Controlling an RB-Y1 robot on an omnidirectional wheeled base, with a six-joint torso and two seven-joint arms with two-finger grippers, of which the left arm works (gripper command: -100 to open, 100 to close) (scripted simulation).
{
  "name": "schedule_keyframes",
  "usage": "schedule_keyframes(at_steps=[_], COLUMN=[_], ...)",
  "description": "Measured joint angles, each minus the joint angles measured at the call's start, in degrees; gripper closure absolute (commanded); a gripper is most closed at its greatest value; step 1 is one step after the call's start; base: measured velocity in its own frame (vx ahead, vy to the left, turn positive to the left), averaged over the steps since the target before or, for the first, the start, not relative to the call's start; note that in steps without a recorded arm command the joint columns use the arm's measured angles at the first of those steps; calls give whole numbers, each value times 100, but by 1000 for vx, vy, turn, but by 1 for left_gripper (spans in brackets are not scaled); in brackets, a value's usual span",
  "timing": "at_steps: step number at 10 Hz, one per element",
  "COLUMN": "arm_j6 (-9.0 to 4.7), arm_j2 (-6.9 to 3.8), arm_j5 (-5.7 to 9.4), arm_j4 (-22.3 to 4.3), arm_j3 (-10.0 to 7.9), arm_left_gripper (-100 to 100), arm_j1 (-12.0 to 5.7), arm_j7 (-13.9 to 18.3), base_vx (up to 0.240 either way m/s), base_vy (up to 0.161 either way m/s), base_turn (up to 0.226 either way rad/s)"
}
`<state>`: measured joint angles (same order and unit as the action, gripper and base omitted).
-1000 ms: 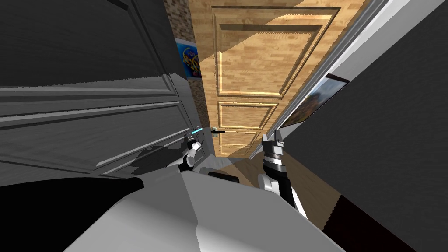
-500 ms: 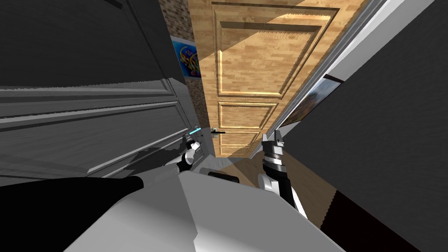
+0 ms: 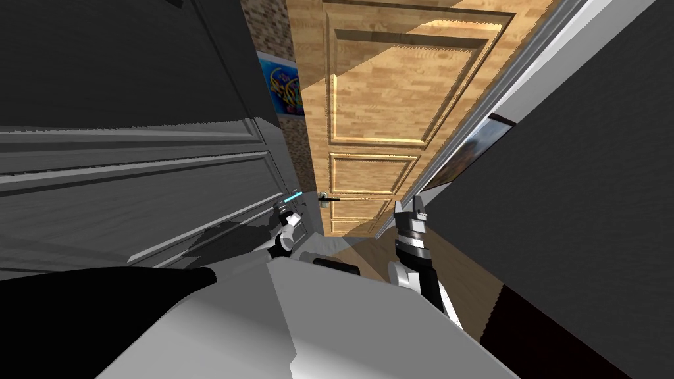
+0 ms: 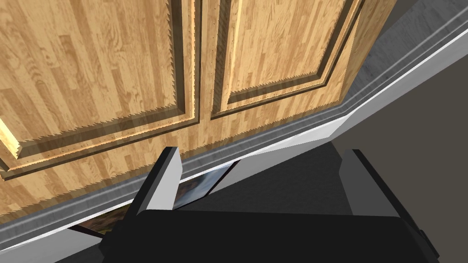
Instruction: Push the door open
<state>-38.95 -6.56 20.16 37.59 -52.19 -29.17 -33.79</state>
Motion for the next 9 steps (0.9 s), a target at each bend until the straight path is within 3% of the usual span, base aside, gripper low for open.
schedule_keyframes(at_steps=[1, 2, 3, 4, 5, 7, 9], arm_j6=[-61, -161, -149, 78, 104, -107, -185], arm_j2=[-47, -190, -212, -43, -99, -282, -237], arm_j5=[-4, -12, -17, 29, 47, 39, 72], arm_j4=[-129, -384, -348, 127, 61, -364, -322], arm_j3=[11, 38, 50, -51, -89, -84, -162], arm_left_gripper=[100, 100, 100, 100, 100, 100, 100], arm_j1=[-38, -90, -50, 85, 37, -125, -102], arm_j7=[19, 105, 151, 34, 0, 35, -31], base_vx=[-4, 0, 12, 12, 13, 9, 10], base_vy=[9, -6, 26, 43, 19, 11, 37], base_turn=[-22, -14, -87, -41, 14, -1, -75])
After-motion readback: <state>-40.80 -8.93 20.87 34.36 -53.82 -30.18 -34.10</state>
